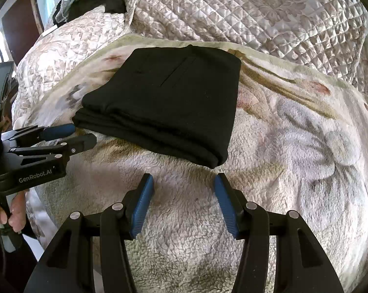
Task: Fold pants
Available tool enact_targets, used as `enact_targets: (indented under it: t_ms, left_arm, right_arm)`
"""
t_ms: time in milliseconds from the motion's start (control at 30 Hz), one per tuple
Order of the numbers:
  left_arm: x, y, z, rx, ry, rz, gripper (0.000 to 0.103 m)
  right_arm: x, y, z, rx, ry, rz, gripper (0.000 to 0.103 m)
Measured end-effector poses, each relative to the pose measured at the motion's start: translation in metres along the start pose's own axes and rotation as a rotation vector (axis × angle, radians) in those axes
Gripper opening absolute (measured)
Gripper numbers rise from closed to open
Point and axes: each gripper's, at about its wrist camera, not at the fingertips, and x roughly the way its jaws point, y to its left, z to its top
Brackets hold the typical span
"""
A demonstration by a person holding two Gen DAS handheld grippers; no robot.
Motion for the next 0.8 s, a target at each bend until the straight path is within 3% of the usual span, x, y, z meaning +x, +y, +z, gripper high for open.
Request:
enact_targets:
  t_ms: [800]
  left_arm:
    - [0.0015,0.0018,0.0,0.002,0.001,0.0,0.061]
  right_arm:
    - [0.0001,0.0003,-0.0003,-0.002,-0.001,0.0,0.054]
